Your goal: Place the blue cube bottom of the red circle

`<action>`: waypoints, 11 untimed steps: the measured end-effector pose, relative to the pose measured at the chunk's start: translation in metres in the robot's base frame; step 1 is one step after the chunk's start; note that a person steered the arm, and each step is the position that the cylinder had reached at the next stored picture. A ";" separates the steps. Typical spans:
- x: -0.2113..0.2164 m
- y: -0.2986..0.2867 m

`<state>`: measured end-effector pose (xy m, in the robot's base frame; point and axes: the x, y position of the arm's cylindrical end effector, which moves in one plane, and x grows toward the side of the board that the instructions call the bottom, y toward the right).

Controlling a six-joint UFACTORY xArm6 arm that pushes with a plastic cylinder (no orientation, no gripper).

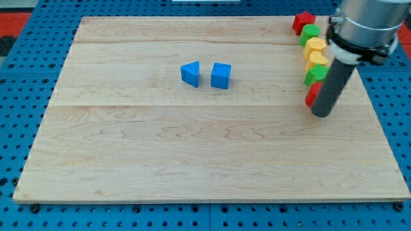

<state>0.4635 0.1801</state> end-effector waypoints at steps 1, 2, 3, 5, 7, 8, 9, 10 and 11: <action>-0.013 -0.033; -0.037 -0.043; -0.060 -0.051; -0.123 -0.101; -0.145 -0.200; -0.122 -0.229; -0.097 -0.244; -0.092 -0.244; -0.098 -0.242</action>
<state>0.3659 -0.0617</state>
